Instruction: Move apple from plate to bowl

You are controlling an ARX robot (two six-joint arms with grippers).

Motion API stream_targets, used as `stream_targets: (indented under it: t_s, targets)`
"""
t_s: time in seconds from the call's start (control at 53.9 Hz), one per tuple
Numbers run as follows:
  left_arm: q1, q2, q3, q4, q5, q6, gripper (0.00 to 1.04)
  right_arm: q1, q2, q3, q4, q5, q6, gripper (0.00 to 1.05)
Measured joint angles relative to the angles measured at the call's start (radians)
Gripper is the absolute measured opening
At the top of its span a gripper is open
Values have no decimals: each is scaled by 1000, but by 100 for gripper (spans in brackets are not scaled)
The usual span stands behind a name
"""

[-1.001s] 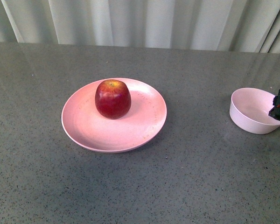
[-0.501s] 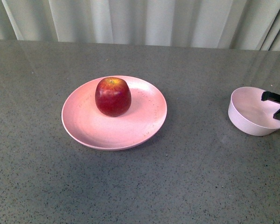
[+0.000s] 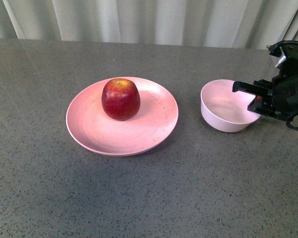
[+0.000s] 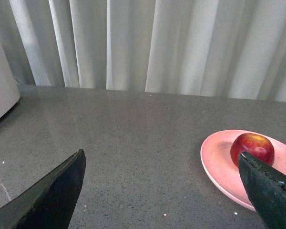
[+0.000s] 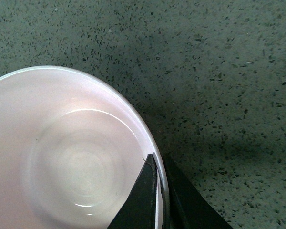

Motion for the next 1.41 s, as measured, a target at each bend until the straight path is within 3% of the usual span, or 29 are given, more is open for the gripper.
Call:
stream_targets:
  t_s: [0.389, 0.797, 1.112, 1.15, 1.279, 1.409]
  targets:
    - [0, 0, 0, 0, 0, 0, 96, 37, 48, 28, -11, 20, 26, 2]
    - [0, 0, 0, 0, 0, 0, 96, 31, -22, -55, 106, 11, -17, 54]
    - [0, 0, 0, 0, 0, 0, 96, -57, -341, -274, 284, -29, -126, 97]
    - [0, 0, 0, 0, 0, 0, 96, -72, -365, -315, 333, -26, -146, 96]
    - [0, 0, 0, 0, 0, 0, 96, -126, -480, -638, 848, 1, -250, 72]
    - [0, 0, 0, 0, 0, 0, 96, -125, -770, -872, 851, -7, -281, 46]
